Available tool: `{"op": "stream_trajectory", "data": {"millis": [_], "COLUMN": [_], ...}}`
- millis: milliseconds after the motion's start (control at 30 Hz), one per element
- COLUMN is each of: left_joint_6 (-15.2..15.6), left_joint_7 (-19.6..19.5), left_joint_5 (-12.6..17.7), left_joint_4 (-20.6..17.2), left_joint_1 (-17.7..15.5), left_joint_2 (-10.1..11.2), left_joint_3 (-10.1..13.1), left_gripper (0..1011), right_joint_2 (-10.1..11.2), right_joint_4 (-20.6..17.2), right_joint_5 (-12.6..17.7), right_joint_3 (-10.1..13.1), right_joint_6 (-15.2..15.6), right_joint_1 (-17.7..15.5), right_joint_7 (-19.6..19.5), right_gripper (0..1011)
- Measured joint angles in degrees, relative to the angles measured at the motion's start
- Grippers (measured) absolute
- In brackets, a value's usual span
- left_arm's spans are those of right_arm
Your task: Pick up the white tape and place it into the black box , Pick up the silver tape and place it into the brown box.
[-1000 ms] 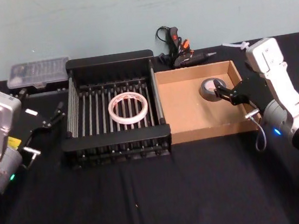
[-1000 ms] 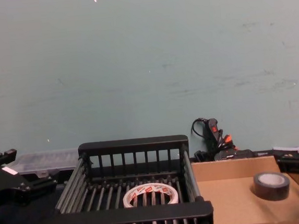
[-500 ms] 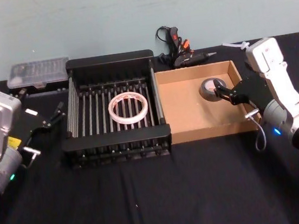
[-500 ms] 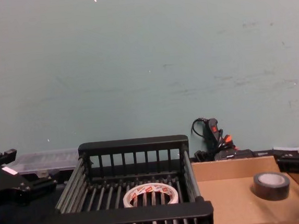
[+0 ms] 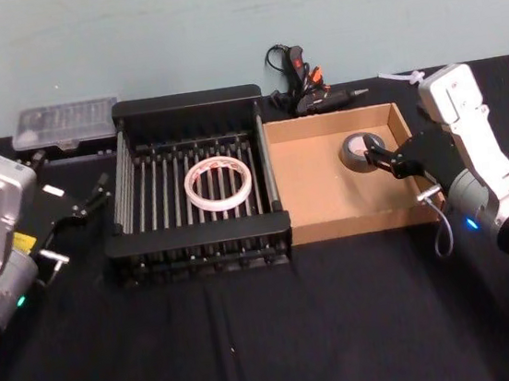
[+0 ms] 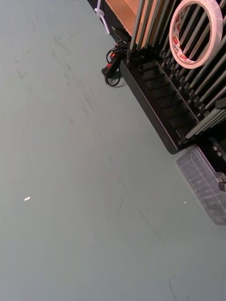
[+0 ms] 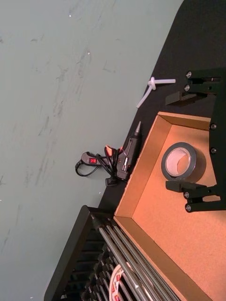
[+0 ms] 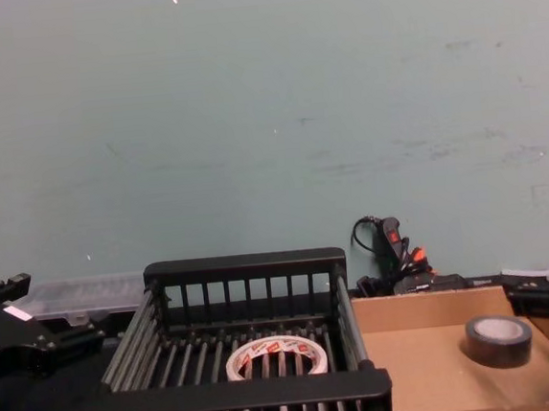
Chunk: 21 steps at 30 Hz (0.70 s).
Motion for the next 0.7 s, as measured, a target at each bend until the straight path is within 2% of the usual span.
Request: {"op": "stream_trajectory", "data": {"millis": [700], "left_joint_6": [0.00], "left_joint_7": [0.00], "left_joint_5": [0.00], "left_joint_4": [0.00], "left_joint_1": [0.00], "left_joint_2": [0.00], "left_joint_3": [0.00], "left_gripper": [1001], "right_joint_2": [0.00], "right_joint_4": [0.00], "right_joint_5": [0.00], "right_joint_3": [0.00], "right_joint_6": [0.00], "right_joint_1": [0.00], "right_joint_7": [0.00], "right_gripper": [1002]}}
